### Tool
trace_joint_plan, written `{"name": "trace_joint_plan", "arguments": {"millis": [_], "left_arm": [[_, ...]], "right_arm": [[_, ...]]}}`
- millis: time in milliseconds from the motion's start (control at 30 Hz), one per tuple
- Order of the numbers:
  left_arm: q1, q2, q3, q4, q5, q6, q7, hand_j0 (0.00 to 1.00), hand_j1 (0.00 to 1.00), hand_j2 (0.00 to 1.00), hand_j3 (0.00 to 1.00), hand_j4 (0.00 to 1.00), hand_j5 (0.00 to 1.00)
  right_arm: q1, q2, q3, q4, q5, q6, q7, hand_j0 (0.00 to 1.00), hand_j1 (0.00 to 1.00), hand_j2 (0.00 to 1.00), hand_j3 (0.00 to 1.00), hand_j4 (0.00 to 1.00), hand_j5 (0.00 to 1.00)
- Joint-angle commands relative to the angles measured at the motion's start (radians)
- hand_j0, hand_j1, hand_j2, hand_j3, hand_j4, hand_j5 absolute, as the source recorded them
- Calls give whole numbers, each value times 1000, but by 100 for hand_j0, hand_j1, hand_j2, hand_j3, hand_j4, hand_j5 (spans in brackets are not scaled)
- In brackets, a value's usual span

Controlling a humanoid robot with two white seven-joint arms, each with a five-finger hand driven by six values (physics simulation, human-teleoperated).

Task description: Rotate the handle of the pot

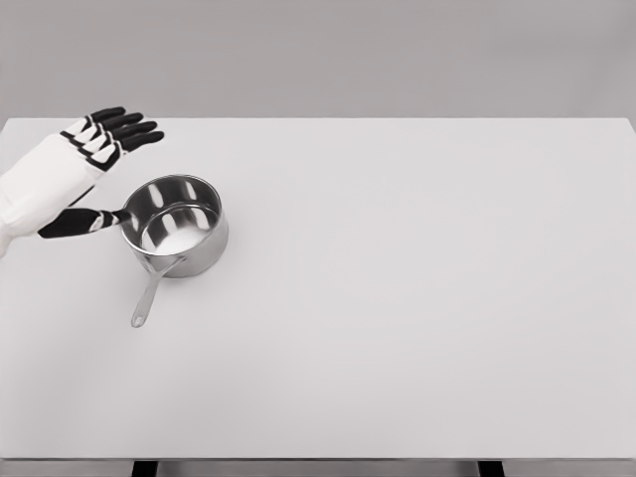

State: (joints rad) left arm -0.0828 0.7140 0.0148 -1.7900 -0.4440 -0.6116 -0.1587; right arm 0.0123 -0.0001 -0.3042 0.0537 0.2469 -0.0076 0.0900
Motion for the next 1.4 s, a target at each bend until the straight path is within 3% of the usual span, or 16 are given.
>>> {"name": "trace_joint_plan", "arguments": {"millis": [0, 400, 533, 633, 667, 700, 767, 867, 967, 1133, 1167, 1200, 1267, 1300, 1367], "left_arm": [[0, 1, 11, 0, 7, 1, 1, 100, 100, 100, 100, 100, 100], [20, 5, 13, -11, 8, 1, -13, 100, 100, 100, 100, 100, 100], [12, -5, 97, -12, 16, 1, -294, 100, 100, 100, 100, 100, 100], [6, 4, 108, -11, 37, 1, -306, 100, 100, 100, 100, 100, 100], [6, 12, 116, -3, 86, 1, -306, 100, 100, 100, 100, 100, 100], [14, 70, 109, -2, 178, 1, -308, 100, 100, 100, 100, 100, 100], [21, 153, 80, -2, 281, 1, -326, 100, 100, 100, 100, 100, 100], [28, 260, 34, -11, 386, 1, -338, 100, 100, 100, 100, 100, 100], [28, 433, -131, -11, 533, 1, -338, 100, 100, 100, 100, 100, 100], [31, 515, -250, -11, 625, 1, -335, 100, 100, 100, 100, 100, 100], [31, 516, -248, -11, 669, 1, -332, 100, 100, 100, 100, 100, 100], [31, 554, -250, -11, 804, 1, -331, 100, 100, 100, 100, 100, 100], [35, 669, -294, -11, 955, 1, -331, 100, 100, 100, 100, 100, 100], [35, 722, -325, -11, 1007, 1, -331, 100, 100, 100, 100, 100, 100], [37, 733, -342, -12, 1021, 1, -332, 100, 100, 100, 100, 100, 100]], "right_arm": [[0, 0, 1, 0, 0, 0, 0, 100, 100, 100, 100, 100, 100], [0, 0, -1, 0, 0, 0, 0, 100, 100, 100, 100, 100, 100], [0, 0, 1, 0, 0, 0, 0, 100, 100, 100, 100, 100, 100], [0, 0, -1, 0, 0, 0, 0, 100, 100, 100, 100, 100, 100], [0, 0, 0, 0, 0, 0, 0, 100, 100, 100, 100, 100, 100], [0, 0, -1, 2, 0, 0, -1, 100, 100, 100, 100, 100, 100], [0, 0, 1, 2, 0, 0, 0, 100, 100, 100, 100, 100, 100], [0, 0, -1, 0, 0, 0, 0, 100, 100, 100, 100, 100, 100], [0, 0, 0, 0, 0, 1, 0, 100, 100, 100, 100, 100, 100], [0, 0, -1, 0, 0, 0, -1, 100, 100, 100, 100, 100, 100], [0, 0, -1, 0, 0, 0, 0, 100, 100, 100, 100, 100, 100], [0, 0, -1, 0, 0, 1, -1, 100, 100, 100, 100, 100, 100], [0, 0, 1, 0, 0, 0, -1, 100, 100, 100, 100, 100, 100], [0, 0, -1, 2, 0, 0, -1, 100, 100, 100, 100, 100, 100], [0, 0, -1, 2, 0, 1, 0, 100, 100, 100, 100, 100, 100]]}}
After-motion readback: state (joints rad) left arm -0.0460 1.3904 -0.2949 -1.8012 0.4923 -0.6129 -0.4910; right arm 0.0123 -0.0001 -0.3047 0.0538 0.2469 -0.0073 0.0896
